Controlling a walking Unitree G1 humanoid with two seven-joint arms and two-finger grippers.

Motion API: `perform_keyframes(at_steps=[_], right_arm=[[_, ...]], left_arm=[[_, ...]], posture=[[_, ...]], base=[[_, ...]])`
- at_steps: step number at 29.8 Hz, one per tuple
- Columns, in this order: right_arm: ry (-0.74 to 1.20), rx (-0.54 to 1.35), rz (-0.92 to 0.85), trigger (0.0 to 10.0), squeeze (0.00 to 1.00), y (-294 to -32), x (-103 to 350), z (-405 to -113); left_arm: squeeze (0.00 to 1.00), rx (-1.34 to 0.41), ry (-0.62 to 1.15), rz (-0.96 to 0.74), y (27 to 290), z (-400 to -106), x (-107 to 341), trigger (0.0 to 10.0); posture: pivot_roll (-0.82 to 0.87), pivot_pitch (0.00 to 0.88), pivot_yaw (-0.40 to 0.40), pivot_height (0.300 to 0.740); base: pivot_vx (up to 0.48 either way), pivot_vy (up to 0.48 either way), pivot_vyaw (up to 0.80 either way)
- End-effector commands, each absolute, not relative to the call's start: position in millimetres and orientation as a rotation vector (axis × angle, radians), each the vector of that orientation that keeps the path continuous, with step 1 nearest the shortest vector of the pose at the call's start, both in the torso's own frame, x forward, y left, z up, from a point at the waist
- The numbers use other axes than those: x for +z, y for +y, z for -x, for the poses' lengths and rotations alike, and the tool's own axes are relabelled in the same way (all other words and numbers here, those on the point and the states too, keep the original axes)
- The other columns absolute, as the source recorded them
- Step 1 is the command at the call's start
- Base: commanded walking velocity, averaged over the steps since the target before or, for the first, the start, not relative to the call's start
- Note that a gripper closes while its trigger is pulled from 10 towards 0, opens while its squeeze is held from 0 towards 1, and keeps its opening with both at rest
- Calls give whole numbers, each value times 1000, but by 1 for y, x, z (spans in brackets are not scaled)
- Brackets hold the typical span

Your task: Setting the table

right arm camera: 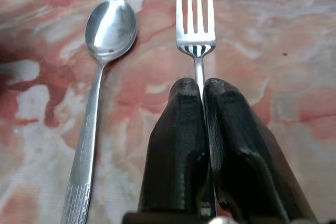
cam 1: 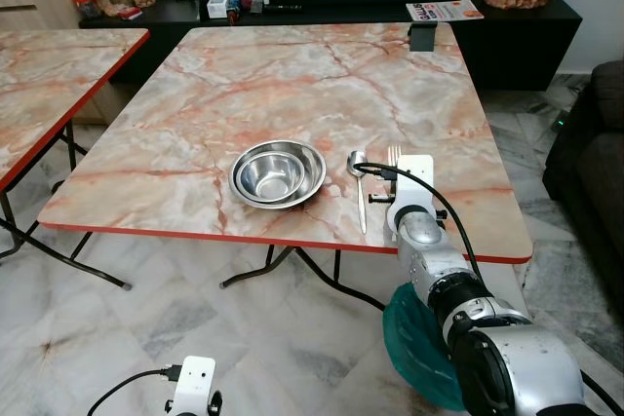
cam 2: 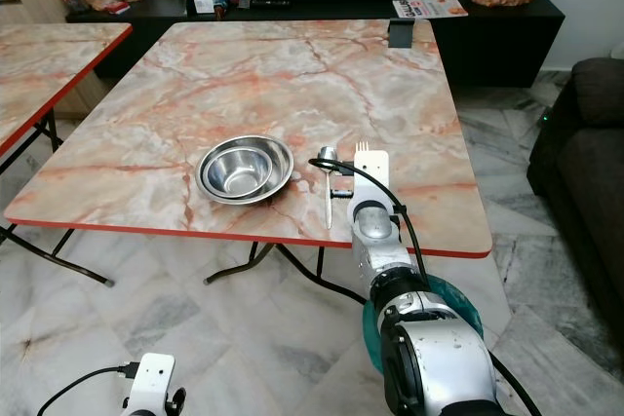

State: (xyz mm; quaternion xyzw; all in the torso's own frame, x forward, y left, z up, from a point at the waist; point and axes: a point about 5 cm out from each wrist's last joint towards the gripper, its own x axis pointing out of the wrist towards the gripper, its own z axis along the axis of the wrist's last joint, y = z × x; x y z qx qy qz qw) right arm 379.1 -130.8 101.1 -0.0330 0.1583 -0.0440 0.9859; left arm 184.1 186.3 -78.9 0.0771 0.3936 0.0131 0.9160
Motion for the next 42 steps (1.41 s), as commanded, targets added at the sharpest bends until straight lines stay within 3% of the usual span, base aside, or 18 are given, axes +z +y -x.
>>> perform_keyframes(at_steps=[1,21,39,41,42], right_arm=[[322,-83,62,10000,0,-129,105,-382],[349,-121,56,10000,0,-144,107,-385],[383,-82,46,10000,0,-139,99,-381],[386,-85,47,10000,20,-139,98,-380],[388,-85,48,10000,75,-139,98,-380]], left_arm=[[0,34,839,-152,190,-179,-82,10000],[0,43,837,-156,192,-178,-81,10000],[0,55,845,-163,194,-176,-82,10000],[0,54,848,-163,194,-176,-83,10000],[0,53,848,-163,194,-175,-83,10000]], posture=[[2,69,62,740],[21,69,61,740],[42,69,57,740],[43,69,56,740],[44,68,56,740]], base=[[0,0,0],[0,0,0],[0,0,0],[0,0,0],[0,0,0]])
